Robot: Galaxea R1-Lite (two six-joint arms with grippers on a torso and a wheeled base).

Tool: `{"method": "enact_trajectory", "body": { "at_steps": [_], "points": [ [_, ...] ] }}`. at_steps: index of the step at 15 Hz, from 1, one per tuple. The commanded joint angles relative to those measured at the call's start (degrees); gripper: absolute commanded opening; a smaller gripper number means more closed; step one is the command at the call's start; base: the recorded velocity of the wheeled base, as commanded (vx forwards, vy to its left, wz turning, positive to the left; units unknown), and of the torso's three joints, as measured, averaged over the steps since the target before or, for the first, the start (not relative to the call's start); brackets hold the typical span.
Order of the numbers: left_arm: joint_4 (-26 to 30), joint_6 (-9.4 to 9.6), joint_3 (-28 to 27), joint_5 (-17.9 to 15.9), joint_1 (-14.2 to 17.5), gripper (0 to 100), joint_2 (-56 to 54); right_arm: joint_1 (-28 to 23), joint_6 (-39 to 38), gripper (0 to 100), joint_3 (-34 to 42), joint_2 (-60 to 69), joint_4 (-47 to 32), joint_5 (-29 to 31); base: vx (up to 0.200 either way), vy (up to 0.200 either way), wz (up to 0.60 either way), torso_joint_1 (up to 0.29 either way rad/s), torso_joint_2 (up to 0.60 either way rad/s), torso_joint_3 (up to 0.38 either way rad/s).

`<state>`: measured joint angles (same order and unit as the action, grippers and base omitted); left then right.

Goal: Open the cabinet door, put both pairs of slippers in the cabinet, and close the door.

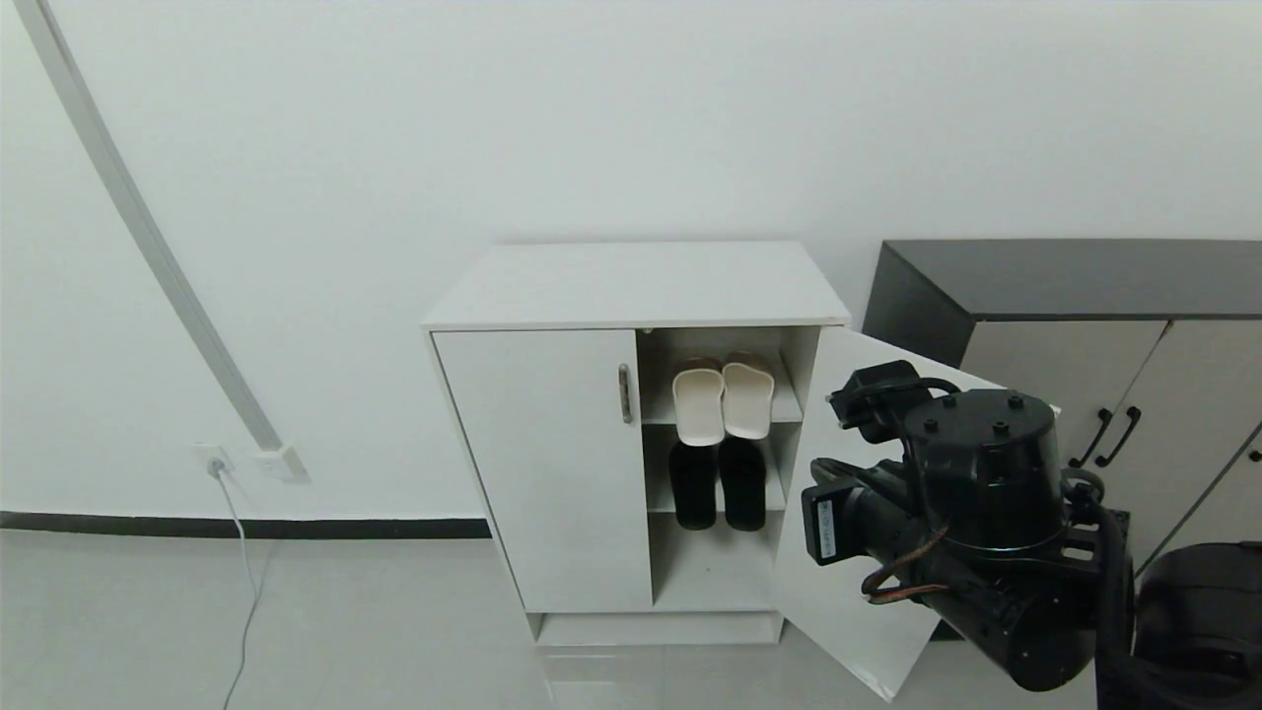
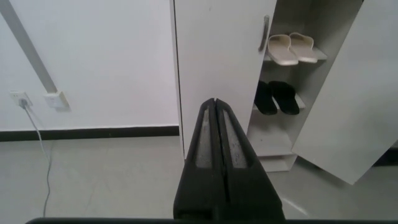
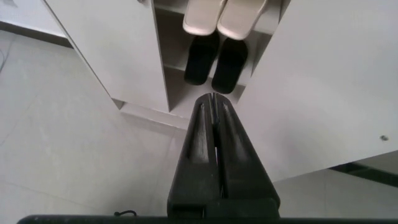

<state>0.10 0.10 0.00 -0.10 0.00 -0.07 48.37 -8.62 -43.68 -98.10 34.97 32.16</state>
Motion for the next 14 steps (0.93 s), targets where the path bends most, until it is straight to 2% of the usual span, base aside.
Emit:
{"method": "enact_trajectory", "body": {
  "at_steps": [1,8,14],
  "points": [
    [0.0,-0.01,0.0,0.0,0.0,0,0.1,-0.2,0.0,0,0.0,-0.2,0.0,0.0,0.0,0.0,0.0,0.222,-0.54,-0.325],
    [0.0,-0.01,0.0,0.0,0.0,0,0.1,-0.2,0.1,0,-0.1,-0.1,0.0,0.0,0.0,0.0,0.0,0.253,-0.57,-0.33],
    [0.0,-0.01,0.0,0.0,0.0,0,0.1,-0.2,0.0,0,0.0,-0.1,0.1,0.0,0.0,0.0,0.0,0.183,-0.39,-0.216]
  ]
}}
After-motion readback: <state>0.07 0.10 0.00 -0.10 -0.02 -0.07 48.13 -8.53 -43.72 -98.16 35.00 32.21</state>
